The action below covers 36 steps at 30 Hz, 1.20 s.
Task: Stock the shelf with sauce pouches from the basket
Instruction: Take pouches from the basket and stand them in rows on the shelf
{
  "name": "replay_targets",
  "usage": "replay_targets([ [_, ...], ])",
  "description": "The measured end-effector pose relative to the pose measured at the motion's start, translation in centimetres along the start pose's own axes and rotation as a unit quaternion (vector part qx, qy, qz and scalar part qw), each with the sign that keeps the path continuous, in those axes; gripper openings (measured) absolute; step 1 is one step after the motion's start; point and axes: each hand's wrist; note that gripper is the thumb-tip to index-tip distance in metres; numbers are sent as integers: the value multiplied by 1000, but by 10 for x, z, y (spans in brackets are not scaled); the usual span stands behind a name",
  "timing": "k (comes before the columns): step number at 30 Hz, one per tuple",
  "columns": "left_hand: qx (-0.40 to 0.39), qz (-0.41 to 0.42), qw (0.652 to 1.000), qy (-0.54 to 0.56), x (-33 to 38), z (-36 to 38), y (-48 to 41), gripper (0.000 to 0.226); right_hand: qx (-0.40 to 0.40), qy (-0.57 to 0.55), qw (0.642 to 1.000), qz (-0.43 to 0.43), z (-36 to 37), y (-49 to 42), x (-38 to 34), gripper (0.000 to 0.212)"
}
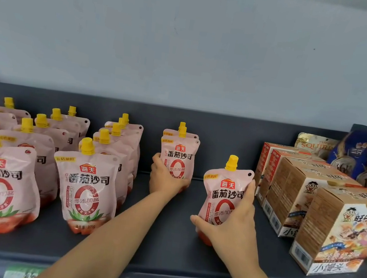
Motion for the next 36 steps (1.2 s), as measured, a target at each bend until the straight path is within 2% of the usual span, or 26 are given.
replay_targets([
  [7,-18,5,1000,-5,1,-2,-2,110,4,13,1000,3,2,0,-1,145],
  [14,-54,-11,997,-59,8,-20,9,131,27,23,999,0,10,-1,-6,143],
  [18,-78,-40,996,-23,6,-32,19,115,37,8,999,-9,22,-12,-11,135],
  [22,-138,-3,987,78,-3,-54,33,84,31,-1,1000,-1,42,-30,-25,132],
  [24,-186,23,979,81,-6,-70,37,73,30,-7,1000,-1,56,-38,-35,132],
  [27,-237,90,966,47,-13,-84,40,86,10,-20,1000,3,78,-49,-48,132],
  [29,-244,122,961,39,-15,-87,42,95,2,-27,1000,0,91,-54,-56,128],
  [31,-214,164,963,8,-17,-84,42,95,9,-40,999,-4,101,-57,-61,120],
  [33,-181,212,957,-79,-17,-81,41,96,20,-46,999,0,108,-58,-62,113],
  [36,-168,230,946,-154,-21,-78,38,102,27,-31,999,5,113,-58,-63,109],
])
Point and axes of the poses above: each hand's wrist, its own y-axis away from the middle knuckle, its own z-axis out of the palm, x = y × z, and after that the axes turned 1 degree about y, right-handed
